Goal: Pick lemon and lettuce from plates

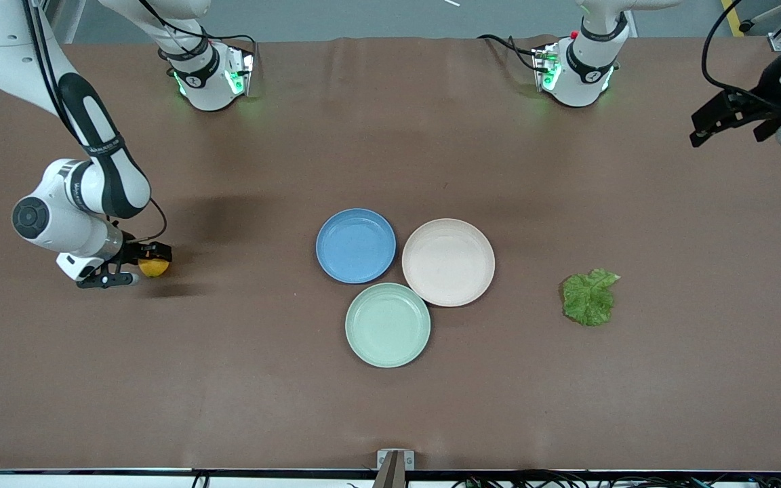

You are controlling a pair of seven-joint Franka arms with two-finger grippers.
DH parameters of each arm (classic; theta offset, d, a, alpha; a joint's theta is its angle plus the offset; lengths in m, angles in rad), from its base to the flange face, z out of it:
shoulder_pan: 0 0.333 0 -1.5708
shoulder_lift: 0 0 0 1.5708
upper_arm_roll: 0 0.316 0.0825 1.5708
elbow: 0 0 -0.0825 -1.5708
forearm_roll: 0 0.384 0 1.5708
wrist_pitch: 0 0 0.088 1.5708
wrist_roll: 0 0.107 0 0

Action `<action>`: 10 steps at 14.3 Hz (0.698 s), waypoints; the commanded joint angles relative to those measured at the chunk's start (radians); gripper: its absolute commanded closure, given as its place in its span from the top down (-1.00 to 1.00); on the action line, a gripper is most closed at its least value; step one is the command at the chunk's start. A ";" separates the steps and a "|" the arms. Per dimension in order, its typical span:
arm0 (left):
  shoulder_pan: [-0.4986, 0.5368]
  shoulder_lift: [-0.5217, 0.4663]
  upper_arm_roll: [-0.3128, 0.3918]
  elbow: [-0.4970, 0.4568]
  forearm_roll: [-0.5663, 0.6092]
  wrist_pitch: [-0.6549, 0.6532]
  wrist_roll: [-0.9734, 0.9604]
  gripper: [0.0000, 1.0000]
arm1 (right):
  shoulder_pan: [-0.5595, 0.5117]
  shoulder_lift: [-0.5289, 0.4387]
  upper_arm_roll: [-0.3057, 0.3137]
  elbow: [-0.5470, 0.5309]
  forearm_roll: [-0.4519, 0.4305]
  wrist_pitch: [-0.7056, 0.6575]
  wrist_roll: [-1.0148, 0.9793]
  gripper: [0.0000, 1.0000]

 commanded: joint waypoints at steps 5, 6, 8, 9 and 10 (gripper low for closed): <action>-0.005 -0.012 -0.023 -0.053 0.043 0.048 0.017 1.00 | -0.015 -0.313 0.012 0.215 0.003 -0.581 0.078 0.98; -0.005 -0.006 -0.023 -0.053 0.043 0.054 0.017 1.00 | -0.013 -0.335 0.014 0.256 0.003 -0.649 0.089 0.98; -0.002 0.011 -0.023 -0.053 0.043 0.073 0.017 1.00 | -0.007 -0.347 0.020 0.365 0.005 -0.775 0.095 0.98; 0.001 0.016 -0.023 -0.053 0.043 0.073 0.019 1.00 | -0.006 -0.346 0.022 0.418 0.006 -0.816 0.095 0.98; 0.001 0.017 -0.023 -0.052 0.043 0.071 0.019 1.00 | -0.001 -0.346 0.022 0.452 0.008 -0.838 0.106 0.98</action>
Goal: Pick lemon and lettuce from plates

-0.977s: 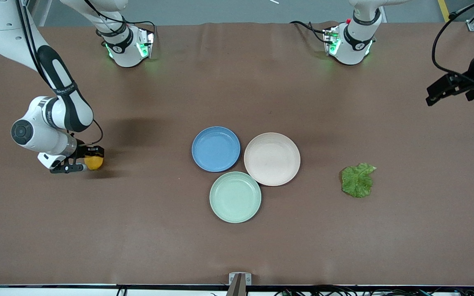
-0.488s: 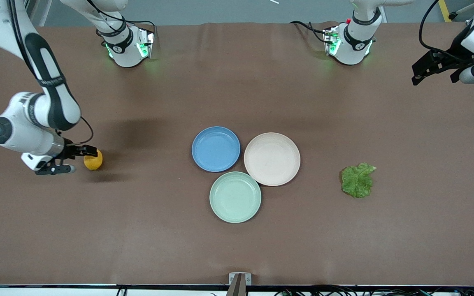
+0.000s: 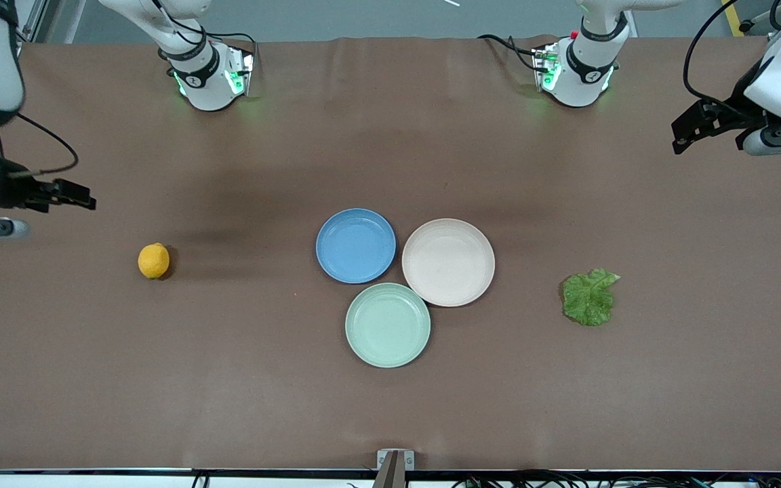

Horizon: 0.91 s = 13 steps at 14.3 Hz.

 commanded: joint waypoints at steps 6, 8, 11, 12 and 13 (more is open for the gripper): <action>0.001 0.015 -0.003 0.026 0.020 0.000 0.023 1.00 | 0.106 -0.008 0.012 0.151 0.008 -0.126 0.204 0.98; 0.004 0.021 0.000 0.037 0.019 0.000 0.022 1.00 | 0.146 -0.024 0.012 0.154 0.008 -0.130 0.270 0.98; 0.002 0.041 -0.003 0.063 0.019 0.000 0.023 1.00 | 0.143 -0.016 0.003 0.236 0.007 -0.130 0.266 1.00; 0.004 0.041 -0.003 0.063 0.019 0.000 0.022 1.00 | 0.140 -0.013 0.001 0.259 -0.005 -0.129 0.261 1.00; 0.004 0.043 -0.003 0.063 0.018 0.000 0.017 1.00 | 0.137 -0.013 -0.002 0.278 -0.007 -0.129 0.261 1.00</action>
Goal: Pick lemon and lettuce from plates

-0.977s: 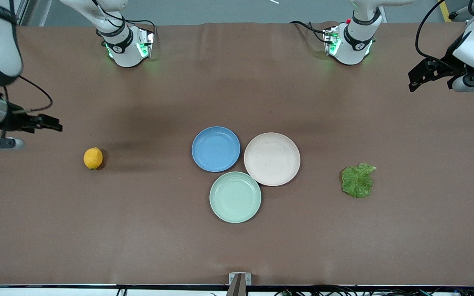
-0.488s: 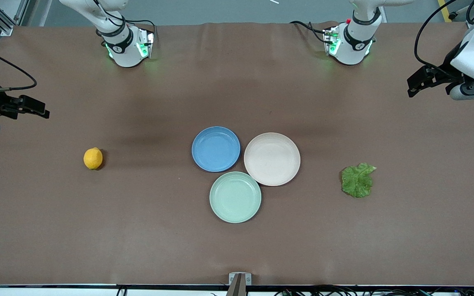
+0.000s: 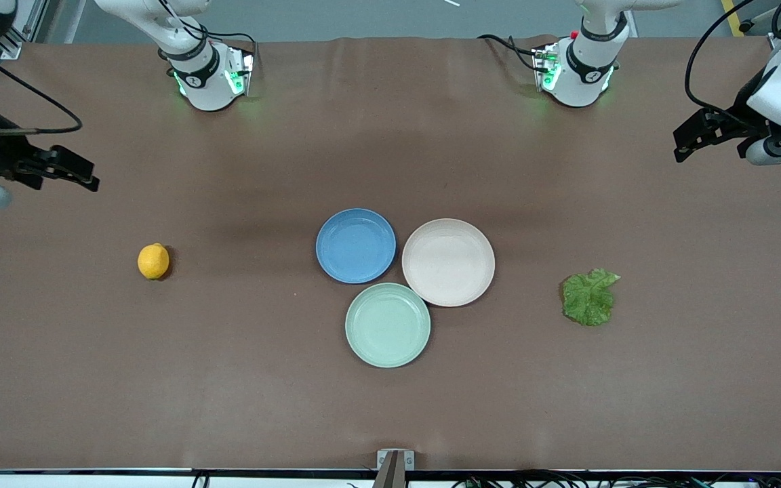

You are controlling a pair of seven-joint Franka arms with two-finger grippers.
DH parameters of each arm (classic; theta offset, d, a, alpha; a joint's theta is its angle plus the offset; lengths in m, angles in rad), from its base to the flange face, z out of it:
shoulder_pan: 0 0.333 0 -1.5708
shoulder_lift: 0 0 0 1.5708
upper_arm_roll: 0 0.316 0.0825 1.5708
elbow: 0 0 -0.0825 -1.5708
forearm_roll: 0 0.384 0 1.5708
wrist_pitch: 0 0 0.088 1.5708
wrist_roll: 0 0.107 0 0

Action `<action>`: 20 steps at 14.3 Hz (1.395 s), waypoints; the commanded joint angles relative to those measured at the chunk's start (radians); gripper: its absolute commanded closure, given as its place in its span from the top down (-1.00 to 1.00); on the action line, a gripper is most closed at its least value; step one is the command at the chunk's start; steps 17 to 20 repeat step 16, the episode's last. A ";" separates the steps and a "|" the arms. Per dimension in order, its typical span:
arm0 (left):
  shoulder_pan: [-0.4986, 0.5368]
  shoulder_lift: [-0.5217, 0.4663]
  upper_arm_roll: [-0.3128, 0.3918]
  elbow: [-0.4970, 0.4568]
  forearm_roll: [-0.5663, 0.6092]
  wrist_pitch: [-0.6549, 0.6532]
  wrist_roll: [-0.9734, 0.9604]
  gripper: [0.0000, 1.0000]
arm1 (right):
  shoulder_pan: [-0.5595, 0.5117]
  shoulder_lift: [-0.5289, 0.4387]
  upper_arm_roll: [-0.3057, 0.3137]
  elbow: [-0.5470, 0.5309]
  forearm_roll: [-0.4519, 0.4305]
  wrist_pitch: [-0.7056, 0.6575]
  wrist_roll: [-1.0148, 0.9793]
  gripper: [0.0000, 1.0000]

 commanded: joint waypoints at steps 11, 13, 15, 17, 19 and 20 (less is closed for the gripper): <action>0.004 0.017 0.000 0.028 0.008 -0.005 0.025 1.00 | -0.072 -0.004 -0.008 0.117 -0.008 -0.040 -0.105 1.00; 0.004 0.017 0.000 0.028 0.008 -0.005 0.025 1.00 | -0.076 -0.004 -0.008 0.118 -0.008 -0.040 -0.102 1.00; 0.004 0.017 0.000 0.028 0.008 -0.005 0.025 1.00 | -0.078 -0.004 -0.008 0.118 -0.007 -0.038 -0.099 1.00; 0.004 0.017 0.000 0.028 0.008 -0.005 0.025 1.00 | -0.078 -0.004 -0.008 0.118 -0.008 -0.038 -0.098 1.00; 0.004 0.017 0.000 0.028 0.008 -0.005 0.025 1.00 | -0.078 -0.004 -0.008 0.118 -0.008 -0.038 -0.098 1.00; 0.004 0.017 0.000 0.028 0.008 -0.005 0.025 1.00 | -0.078 -0.004 -0.008 0.118 -0.008 -0.038 -0.098 1.00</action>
